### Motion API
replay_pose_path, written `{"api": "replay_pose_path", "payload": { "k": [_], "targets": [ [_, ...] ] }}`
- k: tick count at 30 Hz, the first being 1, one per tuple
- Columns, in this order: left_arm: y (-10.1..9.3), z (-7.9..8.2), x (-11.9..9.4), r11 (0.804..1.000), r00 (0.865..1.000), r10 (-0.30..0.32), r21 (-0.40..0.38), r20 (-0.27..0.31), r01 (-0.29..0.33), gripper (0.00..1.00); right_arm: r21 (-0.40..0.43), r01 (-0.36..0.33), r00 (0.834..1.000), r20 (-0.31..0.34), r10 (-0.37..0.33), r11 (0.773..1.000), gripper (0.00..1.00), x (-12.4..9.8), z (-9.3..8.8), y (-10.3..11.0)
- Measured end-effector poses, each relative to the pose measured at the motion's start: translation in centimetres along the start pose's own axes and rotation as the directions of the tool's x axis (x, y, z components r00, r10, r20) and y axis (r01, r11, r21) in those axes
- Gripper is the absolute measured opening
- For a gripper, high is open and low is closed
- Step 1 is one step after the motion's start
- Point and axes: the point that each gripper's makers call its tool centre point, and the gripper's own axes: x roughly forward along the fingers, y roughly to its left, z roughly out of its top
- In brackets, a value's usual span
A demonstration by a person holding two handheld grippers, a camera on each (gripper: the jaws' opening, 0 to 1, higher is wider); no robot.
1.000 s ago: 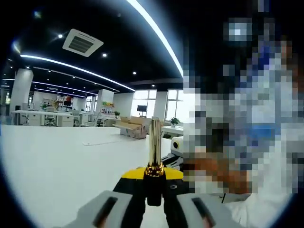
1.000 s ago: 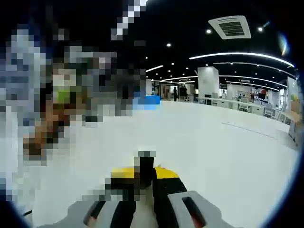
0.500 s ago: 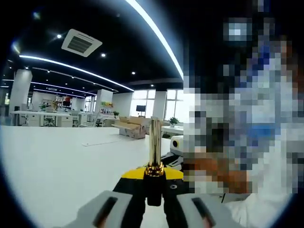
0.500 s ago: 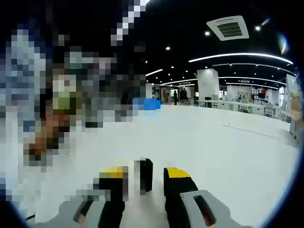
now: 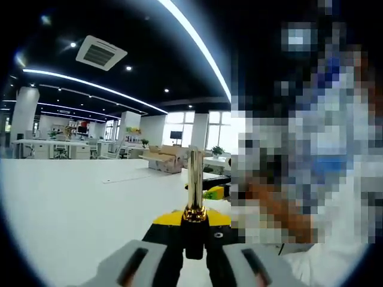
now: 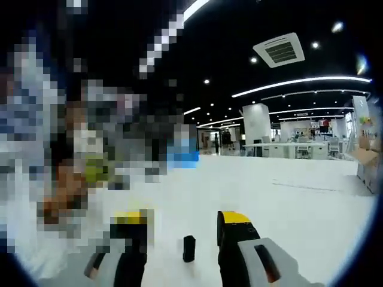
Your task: Unscrew the lipstick cap, remove the lipstick, and put the cap back on the lipstick
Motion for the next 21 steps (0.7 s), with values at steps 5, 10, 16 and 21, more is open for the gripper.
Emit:
{"api": "replay_pose_path", "payload": {
  "k": [5,10,16,21],
  "targets": [
    [-0.4,0.2,0.0,1.000,1.000,-0.010,0.005,0.003,0.010,0.13,-0.013,-0.024,0.998,0.060,0.024,1.000,0.44,-1.0,2.8,1.9],
    [-1.1,0.4,0.0,1.000,1.000,-0.025,0.013,0.006,0.025,0.13,-0.003,-0.066,0.996,0.065,0.066,0.998,0.44,-1.0,4.1,4.2],
    [-2.6,0.6,0.2,0.998,0.998,-0.060,0.033,-0.003,0.060,0.13,0.007,-0.180,0.980,0.091,0.178,0.984,0.44,-0.3,6.2,8.8],
    [-4.0,1.0,0.4,0.994,0.995,-0.103,0.046,-0.016,0.104,0.13,-0.034,-0.249,0.965,0.080,0.251,0.968,0.43,0.6,7.2,12.4]
  ]
}}
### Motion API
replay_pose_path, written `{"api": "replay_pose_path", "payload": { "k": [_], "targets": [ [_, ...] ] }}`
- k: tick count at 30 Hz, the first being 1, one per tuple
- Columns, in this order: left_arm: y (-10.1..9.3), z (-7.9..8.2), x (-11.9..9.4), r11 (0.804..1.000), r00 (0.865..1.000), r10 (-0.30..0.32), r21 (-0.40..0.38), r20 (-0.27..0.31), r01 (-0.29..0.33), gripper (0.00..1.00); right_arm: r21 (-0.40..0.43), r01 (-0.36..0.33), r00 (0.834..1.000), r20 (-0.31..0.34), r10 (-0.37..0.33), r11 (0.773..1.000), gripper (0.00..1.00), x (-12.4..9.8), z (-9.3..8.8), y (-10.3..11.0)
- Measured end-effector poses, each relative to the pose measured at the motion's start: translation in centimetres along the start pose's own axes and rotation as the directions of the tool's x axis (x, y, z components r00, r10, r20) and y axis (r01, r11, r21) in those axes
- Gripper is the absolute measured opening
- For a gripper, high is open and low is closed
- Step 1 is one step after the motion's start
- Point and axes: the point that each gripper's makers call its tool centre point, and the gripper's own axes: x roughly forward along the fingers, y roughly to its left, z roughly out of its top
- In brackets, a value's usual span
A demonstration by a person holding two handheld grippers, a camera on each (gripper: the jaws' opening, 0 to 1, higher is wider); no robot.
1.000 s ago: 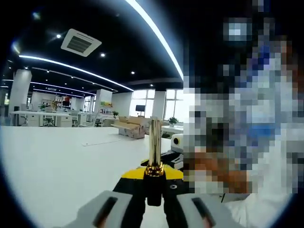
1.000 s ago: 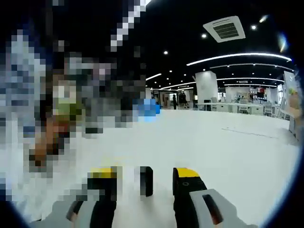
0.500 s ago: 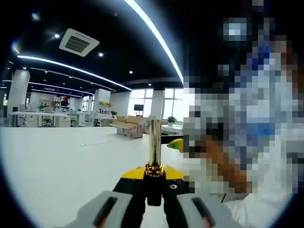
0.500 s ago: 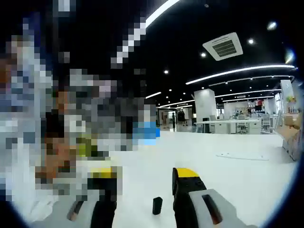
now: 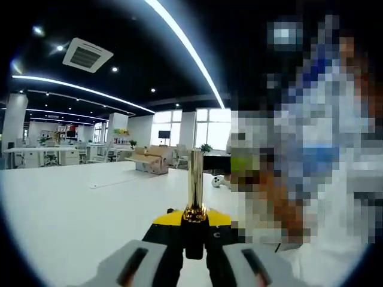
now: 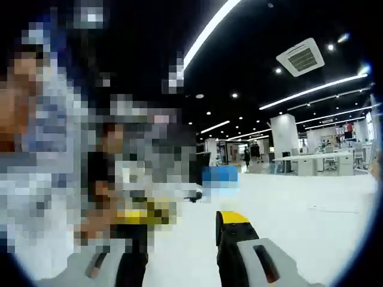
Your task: Unscrew the lipstick cap, remove the lipstick, and put the cap back on the lipstick
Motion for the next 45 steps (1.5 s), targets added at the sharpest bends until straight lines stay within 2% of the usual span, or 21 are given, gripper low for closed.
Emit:
{"api": "replay_pose_path", "payload": {
  "k": [4,7,10,12,15,16,17,19,23,31,35,40,45],
  "targets": [
    [-0.5,0.7,0.2,1.000,1.000,-0.024,0.013,-0.020,0.024,0.13,-0.023,-0.021,1.000,-0.014,0.021,1.000,0.42,0.9,1.1,1.3],
    [-1.0,0.5,0.2,0.998,0.997,-0.057,0.024,-0.054,0.058,0.13,-0.038,-0.046,0.999,-0.001,0.046,0.998,0.42,0.9,1.7,2.4],
    [-1.3,0.5,0.1,0.996,0.994,-0.082,0.020,-0.068,0.084,0.13,-0.022,-0.068,0.997,0.037,0.069,0.997,0.41,0.7,1.9,3.2],
    [-1.6,0.5,0.0,0.995,0.992,-0.101,0.019,-0.073,0.102,0.13,-0.008,-0.075,0.997,0.032,0.075,0.997,0.41,0.9,1.9,3.3],
    [-1.9,0.8,0.3,0.992,0.991,-0.123,0.019,-0.053,0.124,0.13,0.000,-0.091,0.996,0.020,0.091,0.996,0.40,1.4,1.4,3.6],
    [-1.7,1.8,0.6,0.993,0.993,-0.114,0.005,-0.002,0.114,0.13,-0.001,-0.096,0.995,0.010,0.096,0.995,0.40,1.6,1.1,3.8],
    [-2.1,2.1,0.6,0.991,0.991,-0.135,-0.006,0.009,0.135,0.13,-0.001,-0.103,0.995,0.005,0.103,0.995,0.40,1.7,0.9,3.9],
    [-2.5,2.0,0.7,0.987,0.987,-0.158,-0.009,0.006,0.158,0.13,0.008,-0.112,0.994,-0.005,0.112,0.994,0.40,2.0,0.6,4.0],
    [-2.9,1.6,0.5,0.989,0.989,-0.150,-0.010,0.005,0.150,0.13,0.032,-0.157,0.987,0.018,0.157,0.987,0.40,2.4,1.0,4.7],
    [-3.6,1.1,0.7,0.982,0.982,-0.187,-0.034,0.021,0.188,0.13,0.053,-0.189,0.982,-0.011,0.190,0.981,0.40,3.3,0.0,5.8],
    [-4.2,0.5,1.2,0.979,0.979,-0.202,-0.026,0.001,0.202,0.13,0.067,-0.201,0.980,0.008,0.201,0.977,0.35,3.9,0.1,6.0],
    [-5.0,-0.1,1.7,0.975,0.975,-0.220,-0.024,-0.021,0.219,0.13,0.070,-0.223,0.974,-0.017,0.224,0.972,0.22,4.6,-0.8,6.6],
    [-5.4,-0.7,2.0,0.973,0.972,-0.231,-0.022,-0.039,0.231,0.13,0.078,-0.236,0.971,-0.018,0.238,0.969,0.14,4.8,-0.8,6.8]
  ]
}}
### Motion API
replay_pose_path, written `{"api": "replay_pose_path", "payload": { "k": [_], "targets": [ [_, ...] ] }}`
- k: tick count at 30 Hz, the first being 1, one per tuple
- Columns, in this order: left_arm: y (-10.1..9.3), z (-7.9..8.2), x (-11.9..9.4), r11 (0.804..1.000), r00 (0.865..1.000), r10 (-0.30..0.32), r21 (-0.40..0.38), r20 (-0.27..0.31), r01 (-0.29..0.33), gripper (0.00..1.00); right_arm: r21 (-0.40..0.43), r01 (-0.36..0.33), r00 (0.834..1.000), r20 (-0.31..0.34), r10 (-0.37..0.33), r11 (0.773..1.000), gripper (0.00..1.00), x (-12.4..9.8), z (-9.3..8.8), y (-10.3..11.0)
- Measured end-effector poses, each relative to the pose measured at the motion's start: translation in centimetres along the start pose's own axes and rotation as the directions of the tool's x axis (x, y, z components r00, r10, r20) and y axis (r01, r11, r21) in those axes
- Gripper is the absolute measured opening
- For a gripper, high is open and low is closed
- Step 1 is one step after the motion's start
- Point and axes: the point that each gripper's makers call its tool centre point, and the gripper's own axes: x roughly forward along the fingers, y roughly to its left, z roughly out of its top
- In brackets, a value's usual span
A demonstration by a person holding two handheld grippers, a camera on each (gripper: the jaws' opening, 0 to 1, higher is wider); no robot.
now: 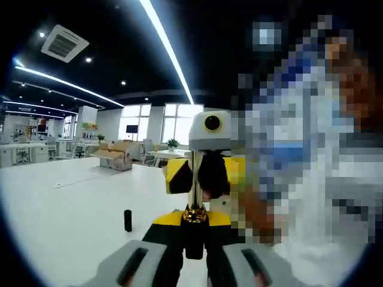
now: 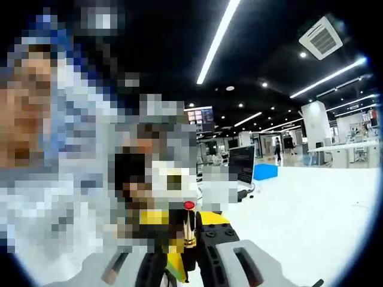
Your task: Unscrew the lipstick cap, remove the lipstick, and put the cap back on the lipstick
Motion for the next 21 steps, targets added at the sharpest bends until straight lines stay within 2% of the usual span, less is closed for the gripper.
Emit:
{"api": "replay_pose_path", "payload": {
  "k": [9,16,21],
  "targets": [
    [-0.6,-0.2,0.1,1.000,0.999,-0.030,0.007,-0.011,0.030,0.13,0.003,-0.005,1.000,0.000,0.005,1.000,0.07,-0.1,-0.1,-0.1],
    [-0.8,0.0,0.0,0.997,0.998,-0.065,-0.026,0.013,0.066,0.13,0.010,-0.012,1.000,0.006,0.012,1.000,0.07,0.0,-0.1,-0.1],
    [-1.6,0.5,-0.1,0.991,0.991,-0.124,-0.052,0.047,0.127,0.13,0.009,-0.038,0.999,0.020,0.038,0.999,0.06,0.0,0.3,0.5]
  ]
}}
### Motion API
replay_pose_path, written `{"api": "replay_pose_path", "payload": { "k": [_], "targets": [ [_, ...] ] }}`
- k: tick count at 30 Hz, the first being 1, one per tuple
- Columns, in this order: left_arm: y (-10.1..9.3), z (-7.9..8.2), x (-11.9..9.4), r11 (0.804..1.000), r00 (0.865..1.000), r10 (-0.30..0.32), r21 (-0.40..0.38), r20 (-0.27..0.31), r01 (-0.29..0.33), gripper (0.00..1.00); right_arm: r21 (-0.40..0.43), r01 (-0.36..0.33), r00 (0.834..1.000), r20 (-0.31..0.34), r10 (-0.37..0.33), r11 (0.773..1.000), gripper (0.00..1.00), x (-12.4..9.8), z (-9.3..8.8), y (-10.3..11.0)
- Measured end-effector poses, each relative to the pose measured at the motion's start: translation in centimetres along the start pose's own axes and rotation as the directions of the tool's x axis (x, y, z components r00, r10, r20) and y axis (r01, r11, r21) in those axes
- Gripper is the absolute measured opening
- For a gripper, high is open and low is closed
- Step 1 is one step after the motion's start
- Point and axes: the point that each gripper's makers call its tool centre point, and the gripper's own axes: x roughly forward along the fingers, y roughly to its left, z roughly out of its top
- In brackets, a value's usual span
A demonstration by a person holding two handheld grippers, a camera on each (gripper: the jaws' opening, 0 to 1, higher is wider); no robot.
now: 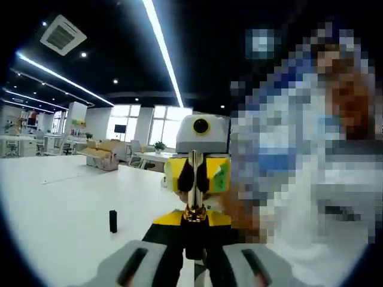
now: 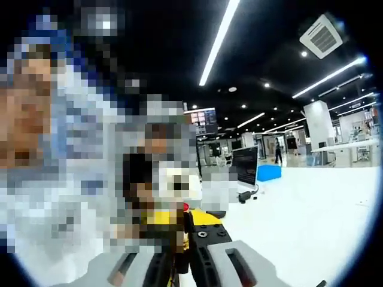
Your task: Unscrew the lipstick cap, remove the lipstick, and put the cap back on the lipstick
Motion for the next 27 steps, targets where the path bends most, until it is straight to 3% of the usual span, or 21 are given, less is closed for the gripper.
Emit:
{"api": "replay_pose_path", "payload": {
  "k": [7,9,14,17,20,22,25,27],
  "targets": [
    [-1.8,0.6,0.2,0.990,0.992,-0.115,-0.073,0.055,0.119,0.13,0.053,-0.073,0.997,0.037,0.071,0.996,0.06,0.3,0.5,1.3],
    [-1.8,0.6,0.2,0.990,0.992,-0.116,-0.076,0.059,0.120,0.13,0.060,-0.074,0.997,0.040,0.072,0.995,0.06,0.3,0.6,1.2],
    [-0.9,0.8,0.2,0.998,0.998,-0.040,-0.044,0.048,0.042,0.13,0.039,-0.032,0.999,0.044,0.030,0.999,0.06,0.1,0.9,0.5],
    [0.9,0.7,0.1,0.995,0.995,0.096,0.009,0.015,-0.096,0.13,-0.024,0.055,0.998,0.032,-0.054,0.998,0.06,0.1,0.8,-0.6],
    [1.2,1.1,0.0,0.986,0.986,0.165,0.021,0.013,-0.165,0.13,-0.021,0.060,0.997,0.047,-0.059,0.998,0.05,0.2,1.1,-0.7],
    [1.6,1.6,0.0,0.969,0.970,0.243,0.032,0.017,-0.244,0.13,-0.023,0.074,0.995,0.074,-0.072,0.997,0.05,-0.1,1.7,-0.8],
    [2.3,2.1,-0.2,0.933,0.935,0.354,0.064,0.036,-0.355,0.13,-0.066,0.124,0.989,0.093,-0.118,0.990,0.05,-0.2,2.2,-1.1],
    [2.7,2.7,-0.2,0.896,0.896,0.436,0.048,0.080,-0.440,0.13,-0.076,0.139,0.986,0.104,-0.131,0.987,0.05,-0.2,2.5,-1.1]
  ]
}}
